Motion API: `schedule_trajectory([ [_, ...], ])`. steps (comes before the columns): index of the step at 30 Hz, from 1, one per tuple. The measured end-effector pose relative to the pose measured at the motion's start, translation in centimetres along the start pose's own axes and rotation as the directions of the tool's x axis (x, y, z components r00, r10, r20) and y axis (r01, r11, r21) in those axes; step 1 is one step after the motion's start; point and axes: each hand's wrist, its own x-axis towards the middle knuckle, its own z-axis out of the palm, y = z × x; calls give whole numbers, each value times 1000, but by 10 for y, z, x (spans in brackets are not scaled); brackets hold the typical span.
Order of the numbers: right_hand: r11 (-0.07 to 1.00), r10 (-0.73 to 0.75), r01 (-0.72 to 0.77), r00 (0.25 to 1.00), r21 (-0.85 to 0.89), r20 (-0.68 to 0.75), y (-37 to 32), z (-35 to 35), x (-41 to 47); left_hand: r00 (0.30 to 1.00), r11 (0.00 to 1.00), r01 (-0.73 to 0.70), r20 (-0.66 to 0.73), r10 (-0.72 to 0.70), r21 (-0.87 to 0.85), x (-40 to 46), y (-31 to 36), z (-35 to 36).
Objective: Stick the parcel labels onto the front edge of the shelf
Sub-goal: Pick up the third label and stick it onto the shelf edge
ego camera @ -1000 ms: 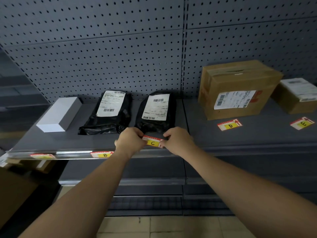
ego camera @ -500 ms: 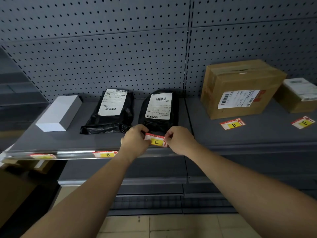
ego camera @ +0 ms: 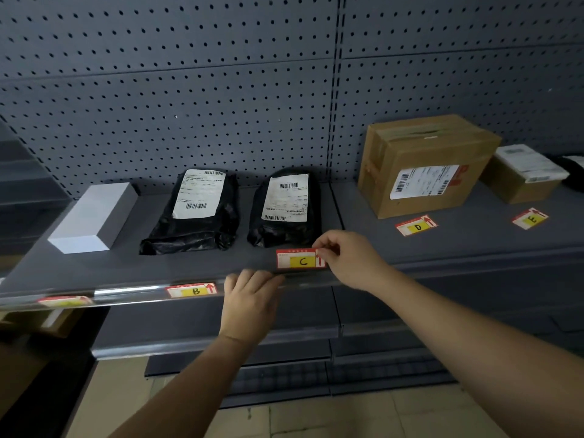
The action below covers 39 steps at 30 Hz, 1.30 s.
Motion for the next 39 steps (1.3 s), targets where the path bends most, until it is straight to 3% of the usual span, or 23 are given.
schedule_trajectory([
  [6, 1000, 11, -11, 999, 19, -44, 2, 5, -6, 991, 990, -135, 24, 135, 38, -3, -7, 9],
  [12, 999, -21, 20, 999, -35, -37, 5, 6, -9, 987, 988, -154, 48, 153, 16, -4, -9, 13],
  [21, 973, -184, 187, 982, -136, 36, 4, 10, -9, 990, 989, -78, 111, 92, -125, -5, -6, 5],
  [29, 809, -415, 411, 906, -420, 86, 6, 18, -12, 975, 983, -1, 218, 42, -186, -3, -6, -5],
  [39, 767, -456, 392, 890, -509, -1, 21, 33, -27, 965, 976, 21, 261, 37, -215, 0, -5, -11],
])
